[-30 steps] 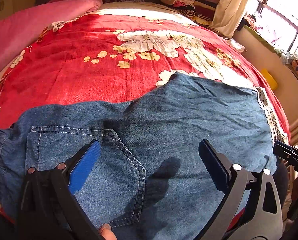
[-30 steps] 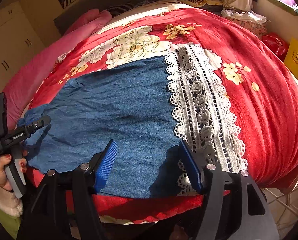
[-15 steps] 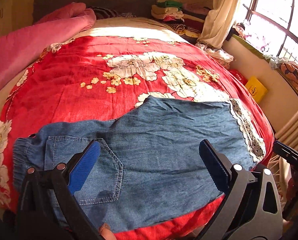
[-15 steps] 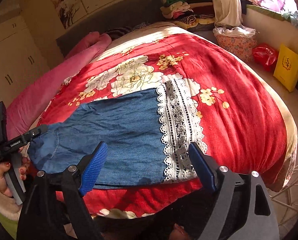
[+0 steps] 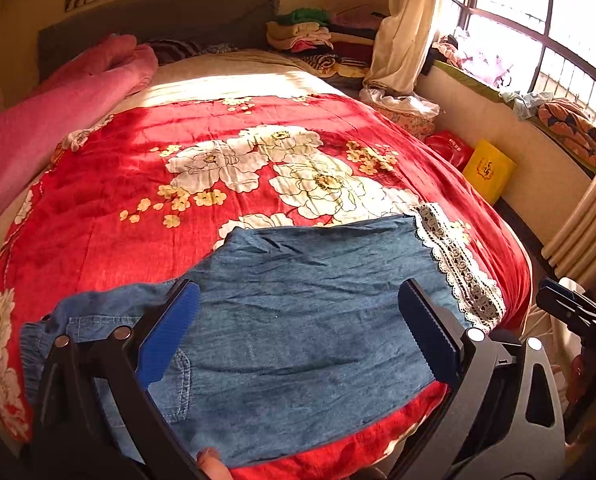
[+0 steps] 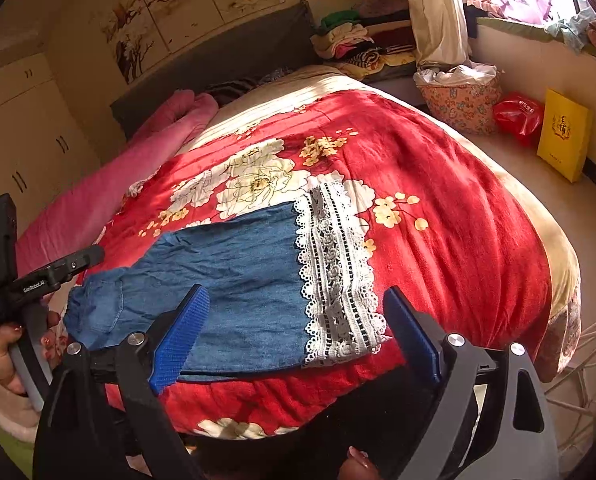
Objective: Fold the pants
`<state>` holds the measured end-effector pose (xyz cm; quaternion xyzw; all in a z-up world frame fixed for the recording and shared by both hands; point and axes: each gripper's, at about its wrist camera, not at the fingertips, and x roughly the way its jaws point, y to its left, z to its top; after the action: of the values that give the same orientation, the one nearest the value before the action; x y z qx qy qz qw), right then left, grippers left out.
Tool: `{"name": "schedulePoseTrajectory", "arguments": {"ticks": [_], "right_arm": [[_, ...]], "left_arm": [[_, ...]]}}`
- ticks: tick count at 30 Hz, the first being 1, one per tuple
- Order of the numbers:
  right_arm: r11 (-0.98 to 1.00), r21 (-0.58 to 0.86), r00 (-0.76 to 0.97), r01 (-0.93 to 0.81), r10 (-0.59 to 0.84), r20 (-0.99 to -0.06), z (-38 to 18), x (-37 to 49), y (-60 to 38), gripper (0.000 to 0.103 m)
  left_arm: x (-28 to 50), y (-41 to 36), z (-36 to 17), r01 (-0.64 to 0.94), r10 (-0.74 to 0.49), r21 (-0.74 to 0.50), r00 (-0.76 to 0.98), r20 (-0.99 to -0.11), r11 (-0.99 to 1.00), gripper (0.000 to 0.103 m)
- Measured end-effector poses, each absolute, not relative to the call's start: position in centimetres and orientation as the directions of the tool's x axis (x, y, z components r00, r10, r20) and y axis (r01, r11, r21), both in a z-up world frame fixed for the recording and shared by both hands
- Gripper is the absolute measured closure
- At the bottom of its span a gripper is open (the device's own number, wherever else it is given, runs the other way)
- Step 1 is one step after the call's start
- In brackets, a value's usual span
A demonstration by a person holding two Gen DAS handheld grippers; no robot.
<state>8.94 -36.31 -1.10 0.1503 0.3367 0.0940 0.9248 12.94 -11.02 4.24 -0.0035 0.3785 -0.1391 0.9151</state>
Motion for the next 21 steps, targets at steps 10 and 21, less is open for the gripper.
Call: {"name": "schedulePoseTrajectory", "arguments": {"ticks": [10, 21], "right_arm": [[0.927, 0.373, 0.733, -0.039, 0.280, -0.620, -3.2, 9.6, -37.5, 0.013], [0.905, 0.425, 0.691, 0.004, 0.305, -0.655, -6.2, 10.9, -38.0, 0.012]], "left_arm": [[15.0, -15.0, 3.2, 0.309, -0.271, -0.079, 0.648, -0.712, 0.948, 0.010], [18.9, -19.3, 0.6, 0.417, -0.303, -0.052, 0.566, -0.767, 0.907, 0.010]]}}
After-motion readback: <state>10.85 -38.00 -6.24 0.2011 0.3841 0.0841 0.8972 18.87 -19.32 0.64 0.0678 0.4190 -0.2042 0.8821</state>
